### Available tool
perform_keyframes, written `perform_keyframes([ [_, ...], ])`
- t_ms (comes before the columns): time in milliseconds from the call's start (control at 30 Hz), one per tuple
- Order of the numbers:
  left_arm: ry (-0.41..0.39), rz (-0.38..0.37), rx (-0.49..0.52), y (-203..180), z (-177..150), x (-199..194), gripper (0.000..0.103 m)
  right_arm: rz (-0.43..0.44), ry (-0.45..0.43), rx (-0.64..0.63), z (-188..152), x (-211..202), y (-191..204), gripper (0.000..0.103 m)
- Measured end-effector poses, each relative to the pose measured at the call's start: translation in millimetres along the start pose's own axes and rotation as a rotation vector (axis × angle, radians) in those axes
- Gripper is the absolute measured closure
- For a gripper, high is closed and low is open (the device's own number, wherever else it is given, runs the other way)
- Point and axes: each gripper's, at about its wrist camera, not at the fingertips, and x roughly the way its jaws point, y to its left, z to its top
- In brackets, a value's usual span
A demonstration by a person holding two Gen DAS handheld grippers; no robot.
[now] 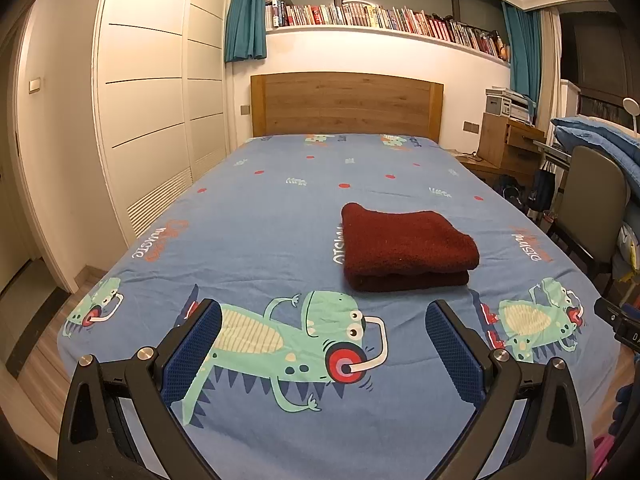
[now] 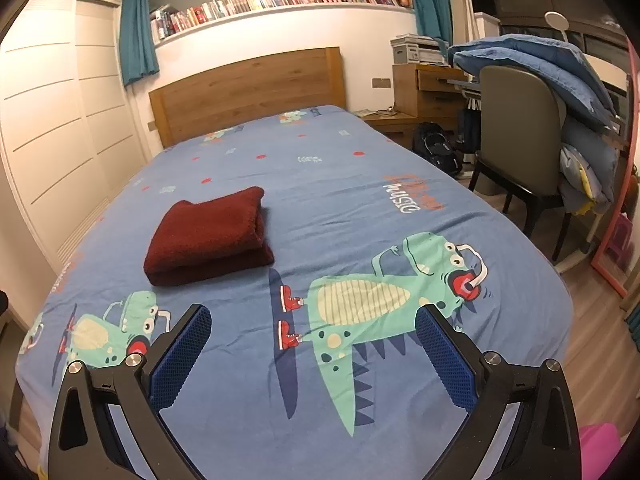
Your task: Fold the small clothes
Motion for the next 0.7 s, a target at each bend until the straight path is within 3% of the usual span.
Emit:
perform_keyframes([
  [700,0.013,-0.015,0.0,-1.3,-0.5,2.1,0.002,-0.004,0.002,0.006,-1.0,-0.9,-0.1,0.001],
])
